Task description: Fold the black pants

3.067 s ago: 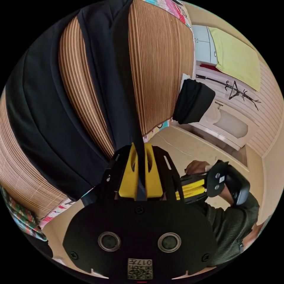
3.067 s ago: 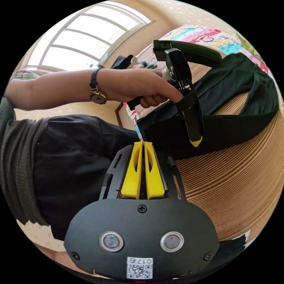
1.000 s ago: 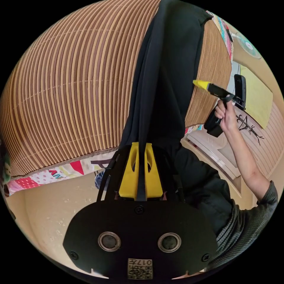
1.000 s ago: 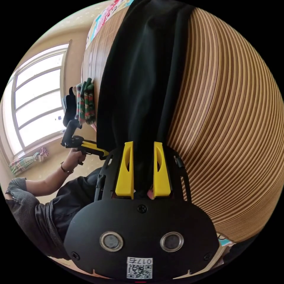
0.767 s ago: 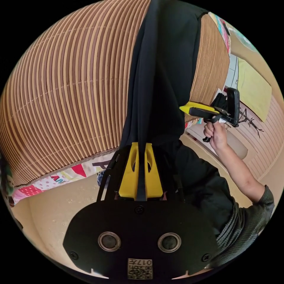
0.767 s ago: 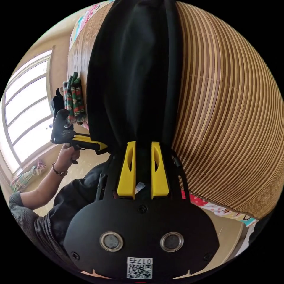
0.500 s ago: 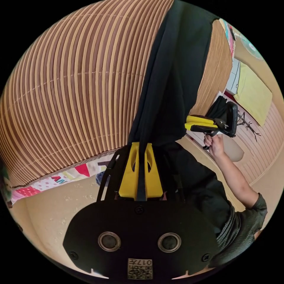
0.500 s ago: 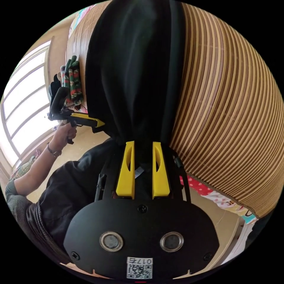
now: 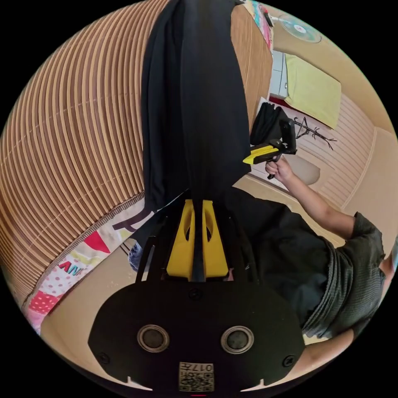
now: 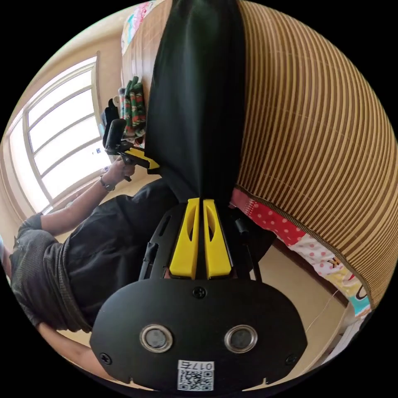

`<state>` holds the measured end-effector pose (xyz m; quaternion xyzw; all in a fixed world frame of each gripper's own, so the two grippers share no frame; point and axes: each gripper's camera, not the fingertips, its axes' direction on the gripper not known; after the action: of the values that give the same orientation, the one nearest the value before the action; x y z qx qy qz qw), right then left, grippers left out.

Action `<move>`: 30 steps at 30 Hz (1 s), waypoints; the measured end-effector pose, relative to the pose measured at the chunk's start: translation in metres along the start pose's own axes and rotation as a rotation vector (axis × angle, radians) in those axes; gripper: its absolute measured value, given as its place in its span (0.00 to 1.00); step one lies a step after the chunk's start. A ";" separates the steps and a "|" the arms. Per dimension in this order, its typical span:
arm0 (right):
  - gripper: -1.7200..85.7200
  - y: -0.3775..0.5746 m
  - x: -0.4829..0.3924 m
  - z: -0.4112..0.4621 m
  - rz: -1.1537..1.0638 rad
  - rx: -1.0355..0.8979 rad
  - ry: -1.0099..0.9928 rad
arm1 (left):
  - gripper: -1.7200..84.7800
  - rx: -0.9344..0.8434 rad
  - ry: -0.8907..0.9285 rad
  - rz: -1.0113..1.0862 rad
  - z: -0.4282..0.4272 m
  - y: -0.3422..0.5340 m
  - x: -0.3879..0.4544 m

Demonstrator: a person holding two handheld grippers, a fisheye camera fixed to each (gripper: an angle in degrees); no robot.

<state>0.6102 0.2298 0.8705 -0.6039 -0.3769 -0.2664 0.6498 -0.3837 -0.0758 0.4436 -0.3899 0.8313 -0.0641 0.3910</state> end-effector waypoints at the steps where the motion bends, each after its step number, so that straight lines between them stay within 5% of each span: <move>1: 0.04 0.001 0.004 0.006 0.035 -0.003 0.037 | 0.02 0.001 -0.004 -0.027 0.003 0.000 -0.004; 6: 0.05 0.001 0.018 0.021 0.187 -0.002 0.054 | 0.04 0.020 -0.043 -0.183 0.016 0.009 -0.024; 11: 0.11 0.032 0.027 0.004 0.259 0.018 0.011 | 0.12 0.027 -0.037 -0.128 0.006 0.033 -0.013; 16: 0.16 0.071 0.041 -0.031 0.250 0.121 -0.035 | 0.17 0.069 -0.253 -0.094 -0.021 0.060 0.014; 20: 0.17 0.080 0.048 -0.049 0.232 0.177 -0.107 | 0.17 0.225 -0.202 -0.094 -0.052 0.068 0.012; 30: 0.12 0.085 0.054 -0.040 0.239 0.129 -0.161 | 0.09 0.115 -0.193 -0.144 -0.015 0.068 -0.006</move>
<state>0.7161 0.2074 0.8654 -0.6208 -0.3698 -0.1131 0.6820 -0.4322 -0.0279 0.4298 -0.4298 0.7546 -0.1019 0.4853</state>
